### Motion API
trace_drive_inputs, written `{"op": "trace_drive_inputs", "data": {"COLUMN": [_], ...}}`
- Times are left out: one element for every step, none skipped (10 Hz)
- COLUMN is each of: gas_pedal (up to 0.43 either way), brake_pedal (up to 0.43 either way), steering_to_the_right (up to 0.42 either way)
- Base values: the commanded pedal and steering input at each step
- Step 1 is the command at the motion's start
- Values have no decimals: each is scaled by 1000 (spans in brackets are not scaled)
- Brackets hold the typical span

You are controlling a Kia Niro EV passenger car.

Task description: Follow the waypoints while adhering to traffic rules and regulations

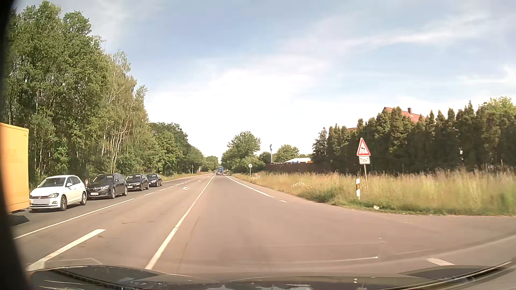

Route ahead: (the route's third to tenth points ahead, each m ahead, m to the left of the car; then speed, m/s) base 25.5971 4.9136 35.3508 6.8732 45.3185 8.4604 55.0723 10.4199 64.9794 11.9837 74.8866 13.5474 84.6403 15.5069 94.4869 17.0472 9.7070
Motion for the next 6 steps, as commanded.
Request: {"op": "trace_drive_inputs", "data": {"gas_pedal": [319,319,319,319,319,319], "brake_pedal": [0,0,0,0,0,0], "steering_to_the_right": [-107,-101,-95,-85,-73,-65]}}
